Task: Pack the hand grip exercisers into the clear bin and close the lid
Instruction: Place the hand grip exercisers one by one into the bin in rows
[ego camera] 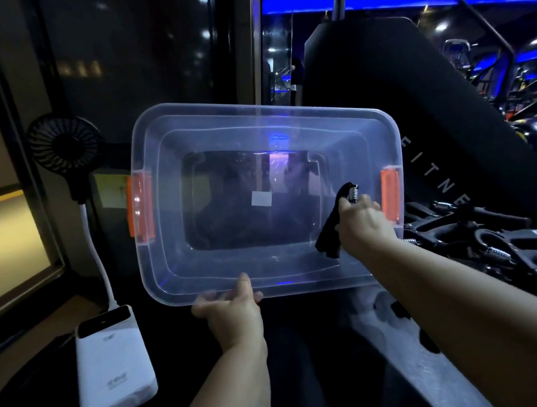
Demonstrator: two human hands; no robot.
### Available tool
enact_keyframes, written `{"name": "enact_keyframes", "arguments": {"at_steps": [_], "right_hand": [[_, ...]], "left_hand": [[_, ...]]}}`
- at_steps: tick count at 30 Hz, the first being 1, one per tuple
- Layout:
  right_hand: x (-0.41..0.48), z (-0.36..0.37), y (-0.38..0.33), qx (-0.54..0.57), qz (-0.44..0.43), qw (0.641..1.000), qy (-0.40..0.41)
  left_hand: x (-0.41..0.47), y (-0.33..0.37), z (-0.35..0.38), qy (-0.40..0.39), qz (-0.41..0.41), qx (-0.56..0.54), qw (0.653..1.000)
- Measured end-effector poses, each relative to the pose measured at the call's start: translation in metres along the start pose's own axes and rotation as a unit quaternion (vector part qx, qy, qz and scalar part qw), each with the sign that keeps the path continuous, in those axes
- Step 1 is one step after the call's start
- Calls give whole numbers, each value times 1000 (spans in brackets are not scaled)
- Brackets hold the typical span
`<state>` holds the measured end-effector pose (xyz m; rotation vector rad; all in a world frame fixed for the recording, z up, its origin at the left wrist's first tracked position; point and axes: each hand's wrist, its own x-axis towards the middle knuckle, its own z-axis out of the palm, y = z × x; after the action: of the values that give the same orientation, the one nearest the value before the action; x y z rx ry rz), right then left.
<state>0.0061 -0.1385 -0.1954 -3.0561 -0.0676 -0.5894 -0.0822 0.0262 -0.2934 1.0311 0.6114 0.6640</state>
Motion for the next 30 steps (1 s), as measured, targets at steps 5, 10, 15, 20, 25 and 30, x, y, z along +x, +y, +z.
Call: {"name": "enact_keyframes", "arguments": {"at_steps": [5,10,15,20,25,30], "right_hand": [[17,4,-5,16,3,1000,-8],[37,12,-10,31,20,999,-1],[54,19,-14,57,8,998,38],[65,21,-14,-30,-28,998,42],[65,26,-11,-132,-82,986,60],[57,38,-13,-214,-66,973,63]], "left_hand": [[0,0,-1,-6,11,-7,1000],[-2,-1,0,-5,23,-3,1000],[-1,0,1,2,22,-16,1000],[-1,-1,2,6,27,-14,1000],[-1,-1,2,8,31,-13,999],[-2,-2,2,14,34,-15,999]]}}
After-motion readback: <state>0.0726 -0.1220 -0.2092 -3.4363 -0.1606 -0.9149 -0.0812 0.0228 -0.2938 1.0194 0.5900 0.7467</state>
